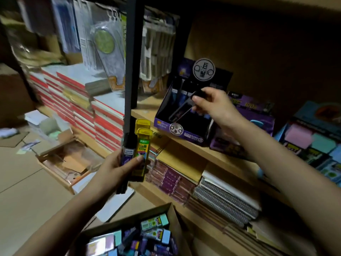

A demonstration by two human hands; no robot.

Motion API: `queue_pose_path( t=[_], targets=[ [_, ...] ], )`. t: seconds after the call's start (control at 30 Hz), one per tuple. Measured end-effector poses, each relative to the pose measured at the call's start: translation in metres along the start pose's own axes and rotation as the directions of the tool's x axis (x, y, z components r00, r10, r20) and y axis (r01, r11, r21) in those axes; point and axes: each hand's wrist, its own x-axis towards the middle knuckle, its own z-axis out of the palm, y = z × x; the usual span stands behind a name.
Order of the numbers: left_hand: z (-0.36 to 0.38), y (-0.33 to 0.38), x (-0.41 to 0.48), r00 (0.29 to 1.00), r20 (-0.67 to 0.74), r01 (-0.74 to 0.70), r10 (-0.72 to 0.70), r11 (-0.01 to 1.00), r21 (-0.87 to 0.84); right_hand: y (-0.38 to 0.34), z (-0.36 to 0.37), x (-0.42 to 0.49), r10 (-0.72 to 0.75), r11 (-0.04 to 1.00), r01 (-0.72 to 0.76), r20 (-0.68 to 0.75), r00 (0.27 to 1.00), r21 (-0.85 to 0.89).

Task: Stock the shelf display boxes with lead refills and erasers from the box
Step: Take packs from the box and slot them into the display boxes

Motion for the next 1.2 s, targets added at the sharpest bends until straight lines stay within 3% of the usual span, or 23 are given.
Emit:
queue_pose_path(
  t=[0.17,0.33,0.53,0.87,1.03,1.1,1.2],
  targets=[
    [-0.017,0.006,0.005,0.999,-0.018,-0.030,0.032,0.995,0.098,-0.002,-0.016,0.059,-0.068,0.979,0.036,-0.157,0.985,-0.199],
    [-0.022,0.013,0.009,0.998,-0.048,-0.028,0.033,0.993,0.115,0.011,-0.006,0.088,-0.066,0.937,0.006,-0.158,0.985,-0.350],
    [-0.022,0.020,0.011,0.996,-0.074,-0.041,0.049,0.995,0.096,0.018,0.012,0.098,-0.056,0.926,0.023,-0.077,0.995,-0.376],
    [-0.020,0.024,0.010,0.992,-0.113,-0.044,0.054,0.995,0.092,0.022,0.010,0.108,0.026,0.932,-0.045,-0.058,0.998,-0.361],
    [-0.019,0.024,0.011,0.995,-0.090,-0.042,0.049,0.996,0.083,0.031,0.018,0.103,-0.040,0.920,-0.014,-0.128,0.991,-0.392],
    [-0.019,0.024,0.011,0.995,-0.088,-0.045,0.052,0.996,0.077,0.033,0.023,0.102,-0.171,0.846,0.067,-0.150,0.974,-0.528],
    [-0.020,0.023,0.011,0.995,-0.083,-0.053,0.058,0.997,0.061,0.037,0.028,0.100,-0.370,0.614,0.158,-0.105,0.923,-0.773]
  ],
)
